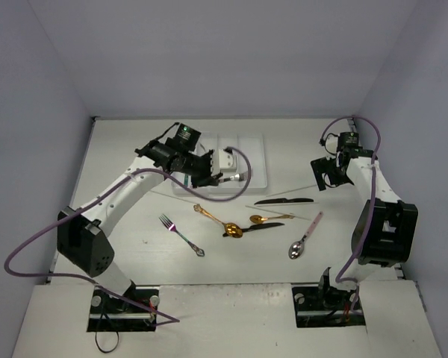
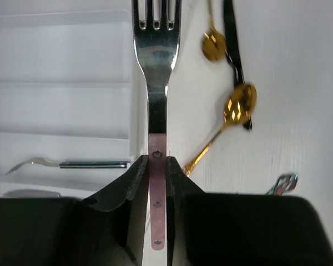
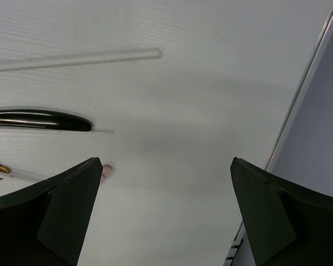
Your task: Sort the eating utensils into containers
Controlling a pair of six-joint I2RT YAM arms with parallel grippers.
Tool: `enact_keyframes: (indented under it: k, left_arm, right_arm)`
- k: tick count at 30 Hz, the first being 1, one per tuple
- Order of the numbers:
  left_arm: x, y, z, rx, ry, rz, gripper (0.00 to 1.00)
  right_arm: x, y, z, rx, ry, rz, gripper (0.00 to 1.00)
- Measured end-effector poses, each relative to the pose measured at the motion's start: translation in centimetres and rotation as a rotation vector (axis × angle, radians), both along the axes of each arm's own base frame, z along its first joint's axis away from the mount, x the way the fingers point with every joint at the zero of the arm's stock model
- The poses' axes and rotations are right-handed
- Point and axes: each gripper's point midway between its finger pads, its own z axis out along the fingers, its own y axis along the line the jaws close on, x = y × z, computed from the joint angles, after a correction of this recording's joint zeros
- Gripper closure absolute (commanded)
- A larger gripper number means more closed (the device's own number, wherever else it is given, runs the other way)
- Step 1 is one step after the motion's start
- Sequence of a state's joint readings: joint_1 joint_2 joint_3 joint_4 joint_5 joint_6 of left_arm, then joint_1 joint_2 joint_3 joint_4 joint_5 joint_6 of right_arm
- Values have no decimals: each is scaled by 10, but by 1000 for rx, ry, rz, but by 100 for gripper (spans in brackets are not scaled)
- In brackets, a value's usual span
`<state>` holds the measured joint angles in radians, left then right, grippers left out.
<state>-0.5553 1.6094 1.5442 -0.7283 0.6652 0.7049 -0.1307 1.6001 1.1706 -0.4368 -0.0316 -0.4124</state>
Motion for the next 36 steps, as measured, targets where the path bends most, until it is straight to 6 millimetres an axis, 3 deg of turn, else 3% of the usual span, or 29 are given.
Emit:
enact_keyframes:
  k: [2, 4, 10, 16, 22, 33, 36]
  left_arm:
    - [23, 1, 13, -75, 95, 174, 100]
    - [43, 9, 9, -99, 211, 381, 100]
    - [86, 28, -40, -62, 460, 943, 100]
    - [108, 35, -82, -31, 620, 1249, 100]
    - [132, 36, -108, -20, 643, 1390, 100]
    - [165, 26, -123, -37, 621, 1419, 100]
    - [170, 24, -129, -35, 619, 1418, 91]
  right_arm:
    - [0, 0, 0, 1, 1, -1, 1]
    - [0, 0, 0, 2, 2, -2, 0]
    - [-1, 0, 0, 3, 2, -4, 0]
    - [-1, 0, -1, 4, 3, -11, 0]
    - [-2, -1, -1, 2, 6, -18, 0]
    - [-6, -8, -1, 1, 17, -39, 0]
    - [-6, -8, -2, 1, 18, -40, 0]
